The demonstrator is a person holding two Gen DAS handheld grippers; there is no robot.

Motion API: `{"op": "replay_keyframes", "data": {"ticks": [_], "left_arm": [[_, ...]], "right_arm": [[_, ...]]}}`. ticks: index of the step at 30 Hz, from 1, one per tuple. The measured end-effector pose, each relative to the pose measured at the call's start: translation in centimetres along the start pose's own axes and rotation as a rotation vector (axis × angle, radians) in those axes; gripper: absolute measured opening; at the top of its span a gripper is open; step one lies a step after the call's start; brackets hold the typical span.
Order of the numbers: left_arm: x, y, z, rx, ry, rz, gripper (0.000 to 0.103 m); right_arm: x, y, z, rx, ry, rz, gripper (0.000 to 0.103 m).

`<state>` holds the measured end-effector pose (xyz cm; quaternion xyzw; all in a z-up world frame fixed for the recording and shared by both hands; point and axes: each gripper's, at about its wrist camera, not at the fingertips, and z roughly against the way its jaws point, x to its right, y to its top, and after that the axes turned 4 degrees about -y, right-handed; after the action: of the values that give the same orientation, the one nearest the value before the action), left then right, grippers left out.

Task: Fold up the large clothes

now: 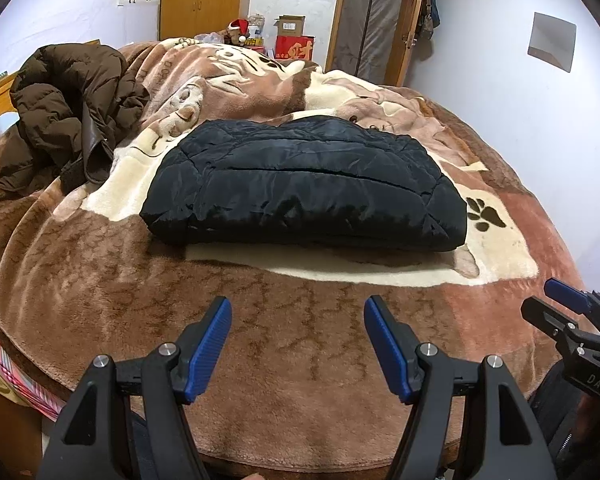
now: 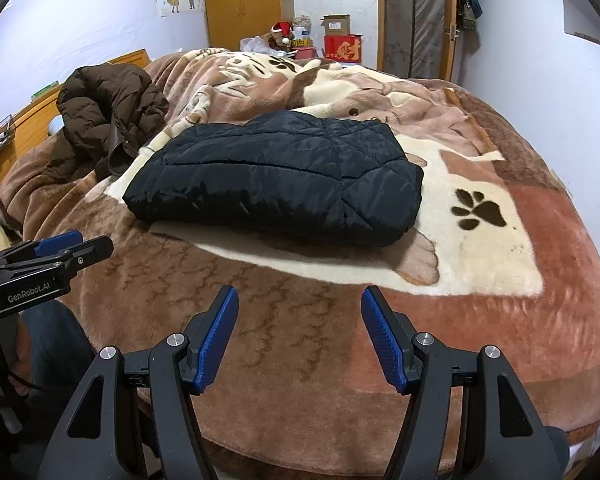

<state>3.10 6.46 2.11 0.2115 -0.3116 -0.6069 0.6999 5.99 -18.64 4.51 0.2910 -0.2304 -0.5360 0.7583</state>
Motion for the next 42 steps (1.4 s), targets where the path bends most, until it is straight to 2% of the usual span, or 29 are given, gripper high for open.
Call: {"op": "replay_keyframes", "data": {"ticks": [42], "left_arm": [[0.68,-0.32,0.01,-0.002,0.022,0.03,0.071]], "right_arm": [[-0.25,-0.22,-0.22,-0.008,-0.001,-0.002,0.064]]}}
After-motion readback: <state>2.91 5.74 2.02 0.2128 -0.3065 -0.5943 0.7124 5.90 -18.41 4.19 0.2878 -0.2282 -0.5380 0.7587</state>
